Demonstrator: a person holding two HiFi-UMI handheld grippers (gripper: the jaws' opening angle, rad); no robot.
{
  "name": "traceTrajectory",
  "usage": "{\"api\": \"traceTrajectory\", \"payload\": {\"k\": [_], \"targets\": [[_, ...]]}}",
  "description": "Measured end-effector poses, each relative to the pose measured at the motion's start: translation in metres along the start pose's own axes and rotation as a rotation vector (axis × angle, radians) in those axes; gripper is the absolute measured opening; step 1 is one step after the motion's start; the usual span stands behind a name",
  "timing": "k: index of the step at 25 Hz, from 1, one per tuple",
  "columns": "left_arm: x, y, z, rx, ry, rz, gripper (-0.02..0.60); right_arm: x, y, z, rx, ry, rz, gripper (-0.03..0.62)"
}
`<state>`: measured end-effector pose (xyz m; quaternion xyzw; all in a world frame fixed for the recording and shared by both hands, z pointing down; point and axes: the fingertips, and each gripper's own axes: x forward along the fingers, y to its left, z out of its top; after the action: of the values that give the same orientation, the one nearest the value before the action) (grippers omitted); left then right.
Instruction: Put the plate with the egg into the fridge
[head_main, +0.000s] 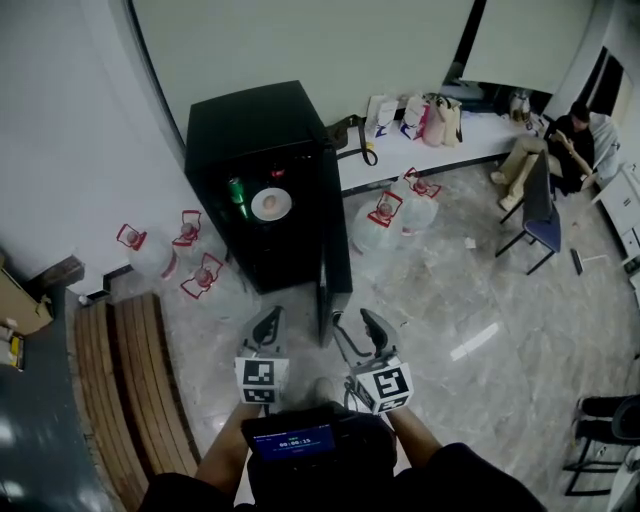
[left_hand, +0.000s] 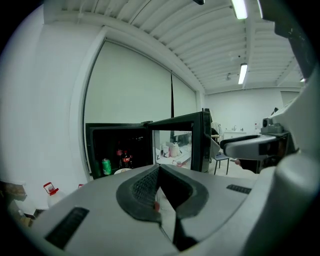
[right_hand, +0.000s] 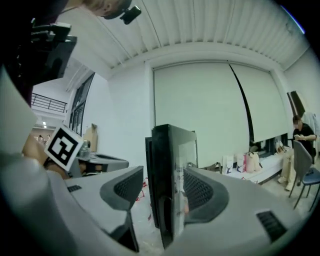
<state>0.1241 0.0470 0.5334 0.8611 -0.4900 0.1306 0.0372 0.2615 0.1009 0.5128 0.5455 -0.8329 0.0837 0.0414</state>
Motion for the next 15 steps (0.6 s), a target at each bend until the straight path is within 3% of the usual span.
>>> {"api": "traceTrajectory", "payload": {"k": [8, 15], "targets": [[-0.011, -0.028, 0.003, 0.010, -0.007, -0.037, 0.009, 0.044, 0.002, -0.002, -0.025, -0.027, 0.015, 0.242], [-0.025, -0.013, 0.001, 0.007, -0.019, -0.012, 0.009, 0.060, 0.029, 0.000, -0.026, -0.033, 0.050, 0.247]]}}
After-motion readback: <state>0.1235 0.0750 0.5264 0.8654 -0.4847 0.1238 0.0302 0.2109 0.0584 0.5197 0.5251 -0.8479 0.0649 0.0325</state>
